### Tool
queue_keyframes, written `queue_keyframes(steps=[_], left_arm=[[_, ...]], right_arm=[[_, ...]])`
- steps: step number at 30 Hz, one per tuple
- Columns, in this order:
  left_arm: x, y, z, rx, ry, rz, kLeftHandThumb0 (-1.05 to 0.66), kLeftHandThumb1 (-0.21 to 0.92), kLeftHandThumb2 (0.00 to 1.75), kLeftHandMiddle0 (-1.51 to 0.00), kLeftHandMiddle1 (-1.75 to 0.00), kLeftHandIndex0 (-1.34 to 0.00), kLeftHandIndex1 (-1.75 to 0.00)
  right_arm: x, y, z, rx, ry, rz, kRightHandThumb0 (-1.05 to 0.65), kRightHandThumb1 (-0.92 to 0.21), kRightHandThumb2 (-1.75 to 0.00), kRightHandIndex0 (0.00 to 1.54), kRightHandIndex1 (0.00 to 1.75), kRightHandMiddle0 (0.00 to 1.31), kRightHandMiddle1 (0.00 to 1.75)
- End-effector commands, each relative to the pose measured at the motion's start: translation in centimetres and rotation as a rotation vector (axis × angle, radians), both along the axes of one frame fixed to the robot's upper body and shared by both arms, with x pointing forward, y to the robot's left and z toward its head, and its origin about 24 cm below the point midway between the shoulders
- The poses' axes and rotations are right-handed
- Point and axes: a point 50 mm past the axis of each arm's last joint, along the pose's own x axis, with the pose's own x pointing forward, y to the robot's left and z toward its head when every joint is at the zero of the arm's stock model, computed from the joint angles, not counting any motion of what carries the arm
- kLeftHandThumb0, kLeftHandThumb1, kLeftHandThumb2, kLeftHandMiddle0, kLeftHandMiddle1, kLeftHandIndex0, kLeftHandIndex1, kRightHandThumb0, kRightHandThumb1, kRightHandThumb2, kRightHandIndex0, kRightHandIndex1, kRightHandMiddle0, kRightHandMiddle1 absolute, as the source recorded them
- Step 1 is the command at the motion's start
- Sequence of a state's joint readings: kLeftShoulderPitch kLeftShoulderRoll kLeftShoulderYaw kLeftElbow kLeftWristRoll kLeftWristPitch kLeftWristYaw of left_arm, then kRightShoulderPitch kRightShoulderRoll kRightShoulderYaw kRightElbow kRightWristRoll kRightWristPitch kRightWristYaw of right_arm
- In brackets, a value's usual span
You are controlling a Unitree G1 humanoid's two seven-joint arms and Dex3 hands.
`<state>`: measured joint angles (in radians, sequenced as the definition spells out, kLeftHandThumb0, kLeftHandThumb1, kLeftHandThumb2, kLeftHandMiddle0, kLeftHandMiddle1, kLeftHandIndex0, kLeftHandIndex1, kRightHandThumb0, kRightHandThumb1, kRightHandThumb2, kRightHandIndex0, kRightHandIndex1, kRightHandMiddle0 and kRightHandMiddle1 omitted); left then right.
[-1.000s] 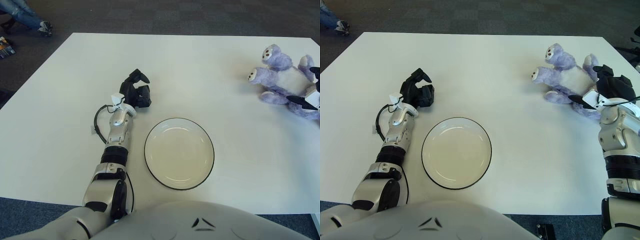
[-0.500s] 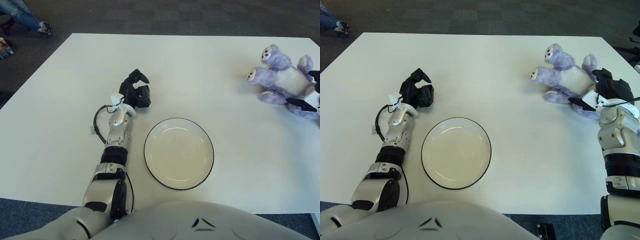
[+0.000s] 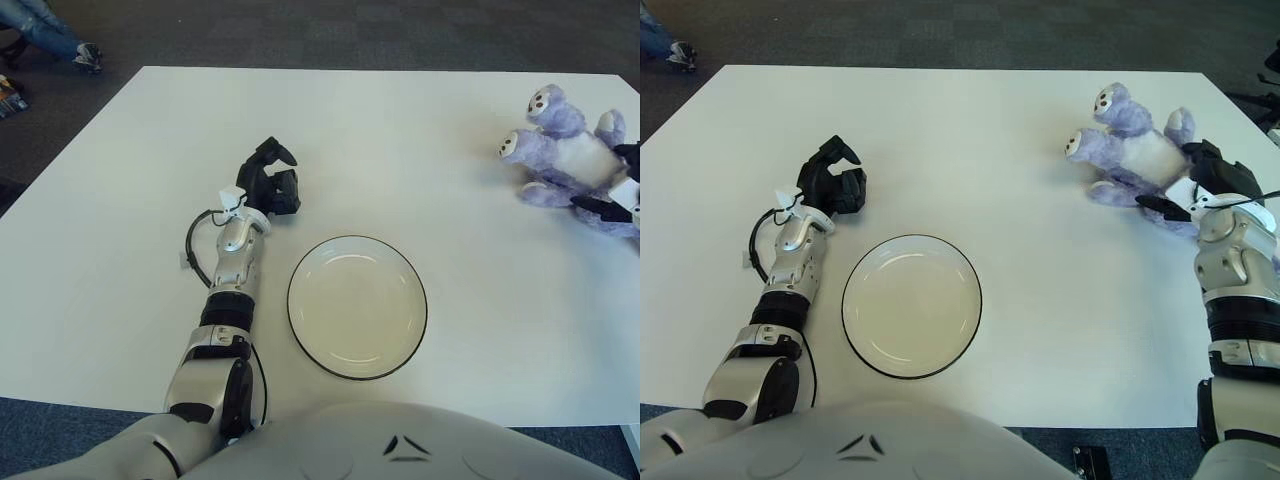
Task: Put the doll into the plate.
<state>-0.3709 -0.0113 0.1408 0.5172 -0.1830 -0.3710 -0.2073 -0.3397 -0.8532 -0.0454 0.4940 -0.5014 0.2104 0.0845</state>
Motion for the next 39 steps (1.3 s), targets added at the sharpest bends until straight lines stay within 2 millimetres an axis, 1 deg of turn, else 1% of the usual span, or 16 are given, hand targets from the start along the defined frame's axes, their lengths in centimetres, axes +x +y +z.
queue_keyframes(steps=[1, 14, 23, 30, 34, 36, 38, 39], left_arm=[[-0.7, 0.7, -1.3, 0.001, 0.041, 0.018, -0.51, 0.24, 1.41, -1.31, -1.75, -0.68, -1.75], [-0.7, 0.9, -1.3, -0.018, 0.047, 0.021, -0.51, 0.24, 1.42, -1.31, -1.75, -0.68, -1.75], [-0.7, 1.1, -1.2, -0.012, 0.037, 0.027, -0.51, 0.23, 1.42, -1.30, -1.75, -0.68, -1.75], [-0.7, 1.3, -1.2, -0.003, 0.035, 0.031, -0.51, 0.24, 1.42, -1.29, -1.75, -0.68, -1.75], [-0.7, 1.4, -1.2, -0.012, 0.038, 0.036, -0.51, 0.23, 1.42, -1.30, -1.75, -0.68, -1.75], [-0.7, 1.4, -1.2, -0.016, 0.038, 0.040, -0.51, 0.23, 1.42, -1.30, -1.75, -0.68, -1.75], [-0.7, 1.4, -1.2, -0.017, 0.037, 0.041, -0.51, 0.23, 1.42, -1.30, -1.75, -0.68, -1.75], [-0.7, 1.4, -1.2, -0.016, 0.037, 0.042, -0.51, 0.23, 1.42, -1.30, -1.75, -0.68, -1.75]], right_arm=[[0.2, -0.4, -0.4, -0.008, 0.057, -0.030, -0.94, -0.56, -0.62, 0.00, 0.38, 0.00, 0.39], [0.4, -0.6, -1.6, -0.035, 0.122, -0.054, -0.85, -0.48, -0.73, 0.00, 0.37, 0.00, 0.32], [0.3, 0.0, -2.5, -0.048, 0.155, -0.046, -0.89, -0.51, -0.72, 0.00, 0.49, 0.00, 0.35], [0.3, 0.3, -3.7, -0.045, 0.185, -0.033, -0.92, -0.53, -0.69, 0.00, 0.57, 0.00, 0.37], [0.2, 0.3, -4.8, -0.045, 0.207, -0.040, -0.91, -0.53, -0.68, 0.00, 0.63, 0.00, 0.35], [0.3, 0.2, -5.0, -0.045, 0.214, -0.046, -0.87, -0.51, -0.70, 0.00, 0.72, 0.00, 0.34], [0.3, 0.2, -5.1, -0.048, 0.217, -0.053, -0.85, -0.49, -0.71, 0.00, 0.76, 0.00, 0.34], [0.3, 0.2, -5.2, -0.050, 0.218, -0.058, -0.84, -0.48, -0.72, 0.00, 0.82, 0.00, 0.35]])
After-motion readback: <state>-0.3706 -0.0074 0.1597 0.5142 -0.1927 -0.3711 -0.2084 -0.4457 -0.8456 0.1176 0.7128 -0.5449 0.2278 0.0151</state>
